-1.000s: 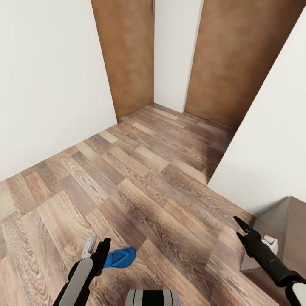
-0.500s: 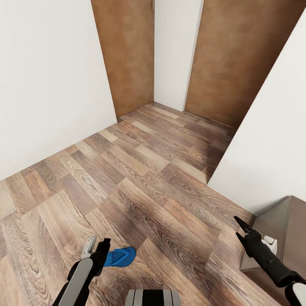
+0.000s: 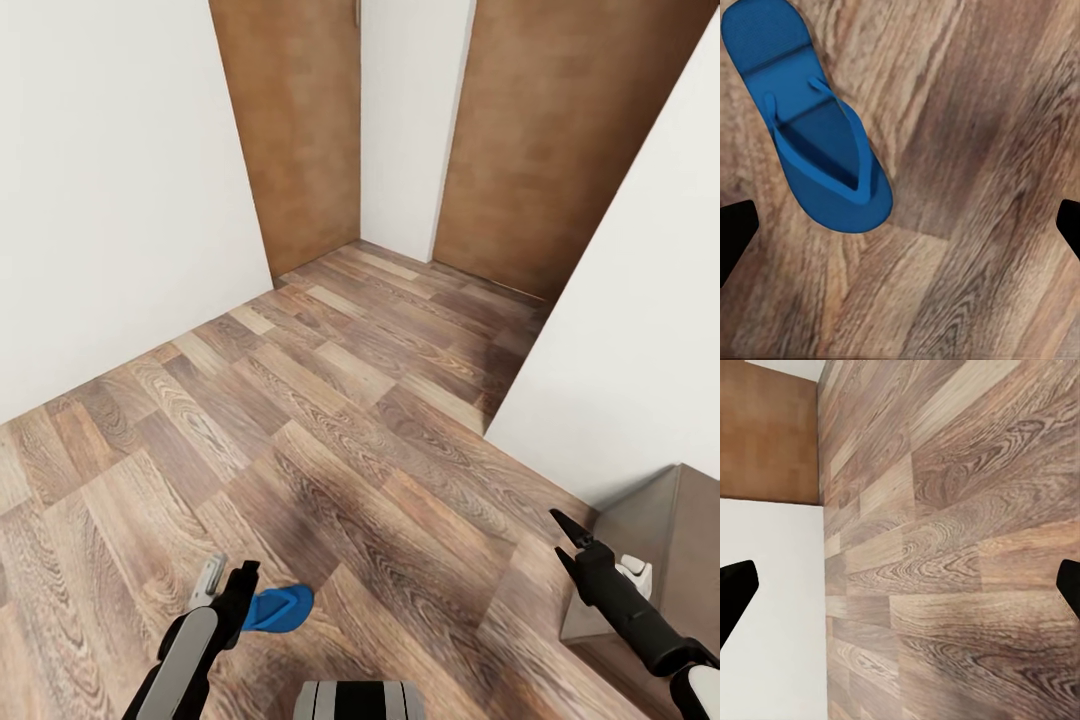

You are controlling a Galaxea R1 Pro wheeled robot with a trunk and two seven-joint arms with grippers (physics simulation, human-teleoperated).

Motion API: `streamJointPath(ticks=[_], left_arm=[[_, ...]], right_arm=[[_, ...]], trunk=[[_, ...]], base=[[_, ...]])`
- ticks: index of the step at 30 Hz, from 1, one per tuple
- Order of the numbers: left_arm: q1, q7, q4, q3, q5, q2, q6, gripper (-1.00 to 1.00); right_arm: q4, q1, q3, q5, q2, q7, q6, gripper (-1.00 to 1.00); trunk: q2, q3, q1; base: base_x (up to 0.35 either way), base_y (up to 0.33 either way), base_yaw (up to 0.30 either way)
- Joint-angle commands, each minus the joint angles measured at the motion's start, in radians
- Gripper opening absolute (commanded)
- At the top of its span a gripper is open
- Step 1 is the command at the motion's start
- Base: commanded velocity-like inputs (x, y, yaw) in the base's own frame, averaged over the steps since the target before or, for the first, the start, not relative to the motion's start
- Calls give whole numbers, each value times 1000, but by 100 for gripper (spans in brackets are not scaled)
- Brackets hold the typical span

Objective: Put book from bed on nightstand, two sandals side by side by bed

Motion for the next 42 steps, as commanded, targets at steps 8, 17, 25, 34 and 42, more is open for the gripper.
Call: streamJointPath(ticks=[8, 17, 25, 34, 42], left_arm=[[0, 5, -1, 2, 3, -2, 7, 100], [0, 5, -1, 1, 3, -2, 6, 100], [0, 6, -2, 1, 2, -3, 7, 100], [0, 6, -2, 0, 3, -3, 6, 100], [0, 6, -3, 0, 2, -3, 7, 100]], right_arm=[[1, 0, -1, -5, 0, 2, 6, 100], [1, 0, -2, -5, 0, 0, 6, 100], [1, 0, -1, -5, 0, 0, 6, 100], [1, 0, -1, -5, 0, 0, 6, 100], [1, 0, -1, -4, 0, 0, 6, 100]], trunk=[[0, -1, 0], [0, -1, 0], [0, -1, 0], [-2, -32, 3], [-4, -55, 6]], base=[[9, -30, 0], [-21, -111, 0], [-3, -11, 0], [0, 0, 0], [0, 0, 0]])
